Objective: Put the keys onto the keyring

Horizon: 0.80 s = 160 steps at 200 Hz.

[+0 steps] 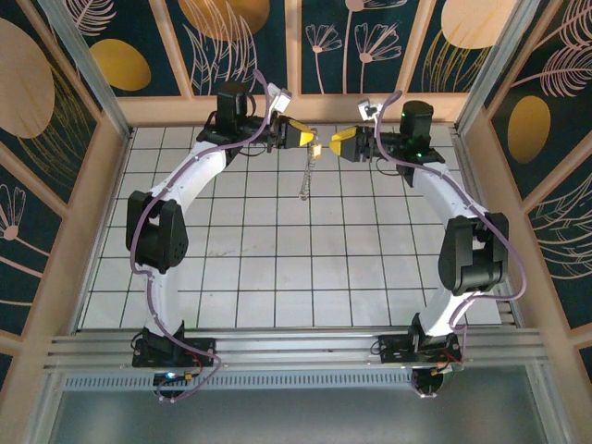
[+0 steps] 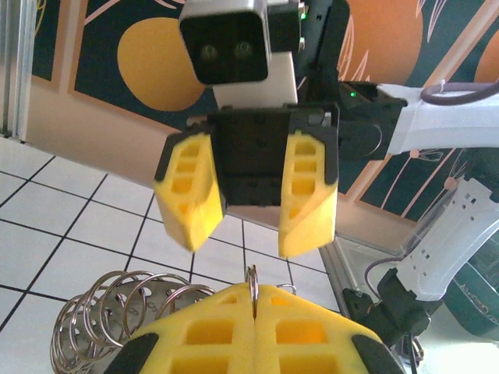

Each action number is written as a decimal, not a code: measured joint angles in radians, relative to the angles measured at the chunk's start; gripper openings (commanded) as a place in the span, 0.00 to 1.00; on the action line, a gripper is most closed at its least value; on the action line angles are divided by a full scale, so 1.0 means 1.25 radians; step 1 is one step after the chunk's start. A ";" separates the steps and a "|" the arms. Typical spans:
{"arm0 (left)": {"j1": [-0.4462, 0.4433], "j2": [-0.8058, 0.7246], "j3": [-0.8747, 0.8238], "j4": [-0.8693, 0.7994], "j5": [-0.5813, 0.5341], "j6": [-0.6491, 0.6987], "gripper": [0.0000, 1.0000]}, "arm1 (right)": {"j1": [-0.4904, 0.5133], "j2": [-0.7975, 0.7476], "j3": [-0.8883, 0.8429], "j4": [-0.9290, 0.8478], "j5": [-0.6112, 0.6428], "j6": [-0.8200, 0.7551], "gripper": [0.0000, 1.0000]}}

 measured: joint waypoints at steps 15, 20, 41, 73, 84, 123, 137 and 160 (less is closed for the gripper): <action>0.000 0.000 0.000 0.000 0.002 -0.003 0.00 | 0.008 0.000 -0.014 0.016 0.000 0.004 0.47; -0.001 0.000 0.000 0.000 0.002 -0.003 0.00 | 0.012 0.000 -0.016 0.020 0.000 0.006 0.47; -0.002 0.000 0.000 0.000 0.005 -0.006 0.00 | 0.023 0.000 -0.016 0.040 0.000 0.013 0.48; -0.002 0.000 0.000 0.000 0.008 -0.009 0.00 | 0.039 0.000 -0.015 0.052 0.000 0.014 0.48; -0.002 0.000 0.000 0.000 0.009 -0.009 0.00 | 0.041 0.000 -0.014 0.055 0.000 0.014 0.48; -0.002 0.000 0.000 0.000 0.014 -0.009 0.00 | 0.046 0.003 -0.013 0.064 -0.012 0.014 0.48; -0.002 0.000 0.000 0.000 0.015 -0.009 0.00 | 0.051 0.003 -0.013 0.064 -0.016 0.014 0.47; -0.002 0.000 0.000 0.000 0.014 -0.009 0.00 | 0.064 0.011 0.004 0.051 -0.022 0.002 0.43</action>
